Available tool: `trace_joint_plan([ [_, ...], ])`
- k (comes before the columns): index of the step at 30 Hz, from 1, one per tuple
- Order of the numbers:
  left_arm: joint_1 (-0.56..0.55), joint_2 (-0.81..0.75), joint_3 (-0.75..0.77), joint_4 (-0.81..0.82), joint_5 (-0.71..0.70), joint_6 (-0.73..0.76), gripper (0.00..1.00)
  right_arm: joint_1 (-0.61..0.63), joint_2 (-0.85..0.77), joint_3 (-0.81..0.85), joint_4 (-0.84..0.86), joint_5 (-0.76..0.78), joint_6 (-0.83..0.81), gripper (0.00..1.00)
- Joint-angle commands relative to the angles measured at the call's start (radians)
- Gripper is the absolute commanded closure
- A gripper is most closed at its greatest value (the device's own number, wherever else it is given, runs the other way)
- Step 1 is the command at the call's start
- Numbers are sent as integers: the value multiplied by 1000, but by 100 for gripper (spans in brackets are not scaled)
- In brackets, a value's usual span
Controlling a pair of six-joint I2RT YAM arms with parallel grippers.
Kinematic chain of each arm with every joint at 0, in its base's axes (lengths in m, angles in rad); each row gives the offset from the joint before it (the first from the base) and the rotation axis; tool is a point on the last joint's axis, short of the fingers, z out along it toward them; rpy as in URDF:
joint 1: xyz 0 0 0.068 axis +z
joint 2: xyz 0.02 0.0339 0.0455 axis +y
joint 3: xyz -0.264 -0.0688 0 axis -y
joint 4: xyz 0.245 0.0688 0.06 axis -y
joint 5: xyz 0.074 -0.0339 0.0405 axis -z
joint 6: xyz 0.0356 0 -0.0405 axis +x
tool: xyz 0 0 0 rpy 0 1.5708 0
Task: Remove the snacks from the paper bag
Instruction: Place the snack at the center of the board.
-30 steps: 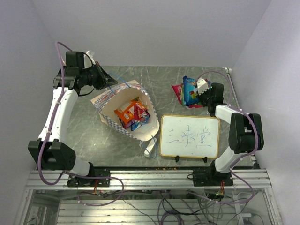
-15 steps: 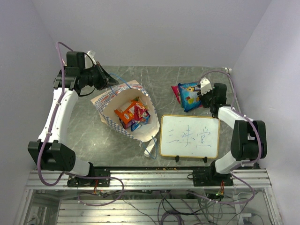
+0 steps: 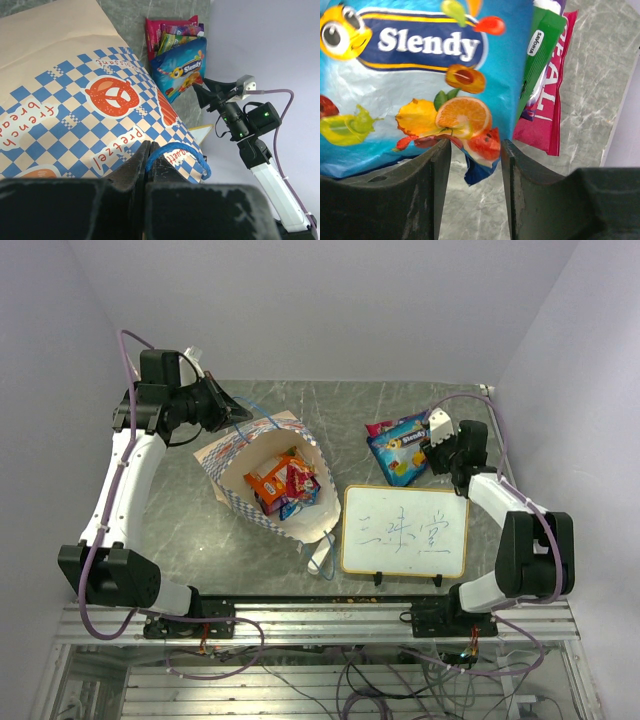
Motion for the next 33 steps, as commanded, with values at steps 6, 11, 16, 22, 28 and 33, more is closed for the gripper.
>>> trace_joint_plan([
  [6,-7,-28,10,41,17,-11,93,1,-80,-4,-23,-42,-11,53],
  [11,-7,-28,15,39,15,-10,93,2,-109,17,-51,-19,-24,52],
  [16,-7,-25,18,44,21,-12,93,23,-145,91,-90,-60,-5,51],
  [22,-6,-29,12,63,31,-16,93,184,-212,185,-120,-224,-46,49],
  [28,-4,-36,-1,69,29,-25,93,463,-261,238,-98,-372,-100,47],
  [33,-1,-44,-15,72,30,-29,93,717,-243,255,-80,-371,-127,45],
])
